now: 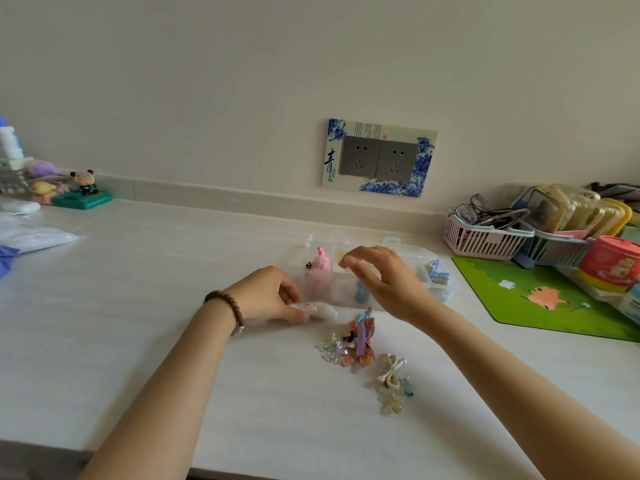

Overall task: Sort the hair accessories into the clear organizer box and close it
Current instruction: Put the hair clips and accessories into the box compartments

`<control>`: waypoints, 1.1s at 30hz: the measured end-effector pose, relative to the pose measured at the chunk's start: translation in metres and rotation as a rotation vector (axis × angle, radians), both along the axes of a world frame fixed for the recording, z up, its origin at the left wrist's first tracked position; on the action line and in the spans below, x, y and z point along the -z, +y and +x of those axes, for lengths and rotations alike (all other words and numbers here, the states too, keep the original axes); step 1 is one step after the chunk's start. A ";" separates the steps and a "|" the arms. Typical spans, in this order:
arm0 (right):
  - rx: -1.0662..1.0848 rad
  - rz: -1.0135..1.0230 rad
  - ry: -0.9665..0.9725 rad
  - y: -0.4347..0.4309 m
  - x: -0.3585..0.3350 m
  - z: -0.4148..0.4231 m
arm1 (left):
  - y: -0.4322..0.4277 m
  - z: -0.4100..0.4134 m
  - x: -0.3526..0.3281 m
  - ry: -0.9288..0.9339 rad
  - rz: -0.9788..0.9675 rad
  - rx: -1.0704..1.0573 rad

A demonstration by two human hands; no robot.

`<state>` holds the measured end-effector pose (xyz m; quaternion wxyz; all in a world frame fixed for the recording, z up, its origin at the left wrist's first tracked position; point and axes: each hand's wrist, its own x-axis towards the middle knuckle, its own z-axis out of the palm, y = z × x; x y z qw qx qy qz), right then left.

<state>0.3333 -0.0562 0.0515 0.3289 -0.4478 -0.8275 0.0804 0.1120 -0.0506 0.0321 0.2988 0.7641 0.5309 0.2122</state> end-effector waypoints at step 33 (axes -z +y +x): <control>0.179 0.033 -0.203 0.049 -0.018 -0.007 | 0.021 0.032 0.027 -0.264 0.454 -0.077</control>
